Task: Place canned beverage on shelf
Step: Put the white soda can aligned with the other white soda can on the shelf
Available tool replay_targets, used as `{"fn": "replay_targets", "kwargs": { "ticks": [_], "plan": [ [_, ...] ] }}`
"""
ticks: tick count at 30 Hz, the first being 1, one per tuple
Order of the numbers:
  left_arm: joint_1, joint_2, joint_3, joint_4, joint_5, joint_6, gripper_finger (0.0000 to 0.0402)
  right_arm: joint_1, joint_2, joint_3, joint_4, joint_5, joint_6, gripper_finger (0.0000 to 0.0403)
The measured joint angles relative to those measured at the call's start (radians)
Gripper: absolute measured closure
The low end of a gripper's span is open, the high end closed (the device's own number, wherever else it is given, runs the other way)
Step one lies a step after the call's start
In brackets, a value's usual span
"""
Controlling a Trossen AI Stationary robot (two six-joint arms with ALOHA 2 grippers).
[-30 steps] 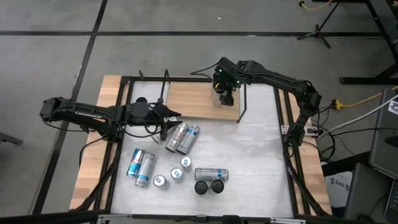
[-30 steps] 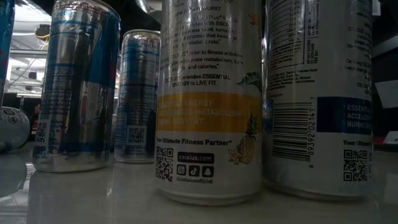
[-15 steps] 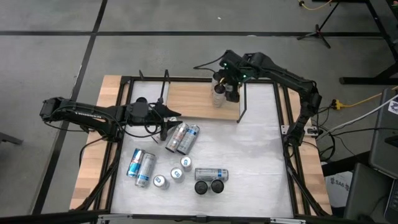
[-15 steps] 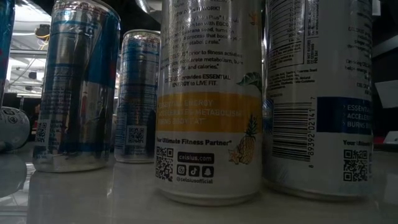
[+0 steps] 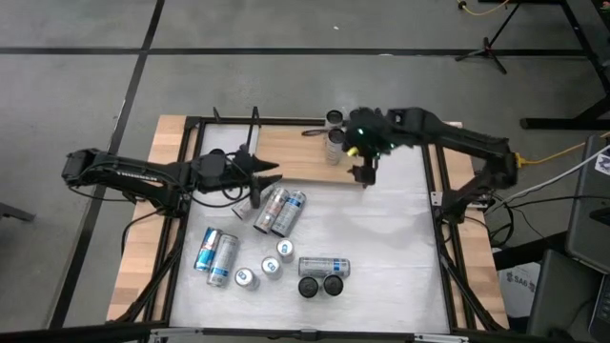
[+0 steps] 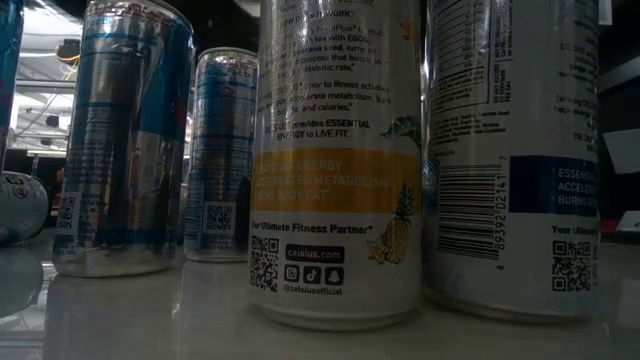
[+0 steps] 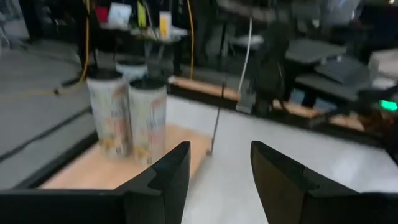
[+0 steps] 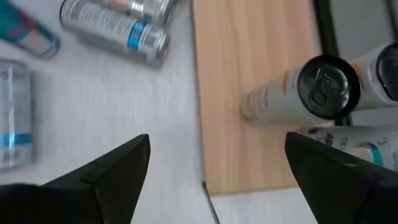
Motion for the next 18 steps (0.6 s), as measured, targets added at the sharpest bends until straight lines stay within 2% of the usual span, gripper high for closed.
{"fn": "replay_targets", "kwargs": {
  "ticks": [3, 8, 14, 18],
  "plan": [
    [0.013, 0.051, 0.002, 0.123, 0.007, 0.028, 0.0241, 0.019, -0.08, -0.148, 0.143, 0.048, 0.052, 0.004],
    [0.036, 0.151, 0.002, 0.234, 0.036, 0.049, 0.0241, 0.017, -0.143, -0.339, 0.343, 0.051, 0.097, 0.004],
    [0.044, 0.239, 0.001, 0.291, 0.054, 0.049, 0.0241, 0.017, -0.142, -0.481, 0.496, 0.039, 0.097, 0.004],
    [0.043, 0.261, 0.001, 0.291, 0.054, 0.047, 0.0241, 0.017, -0.141, -0.554, 0.586, -0.036, 0.096, 0.004]
  ]
}}
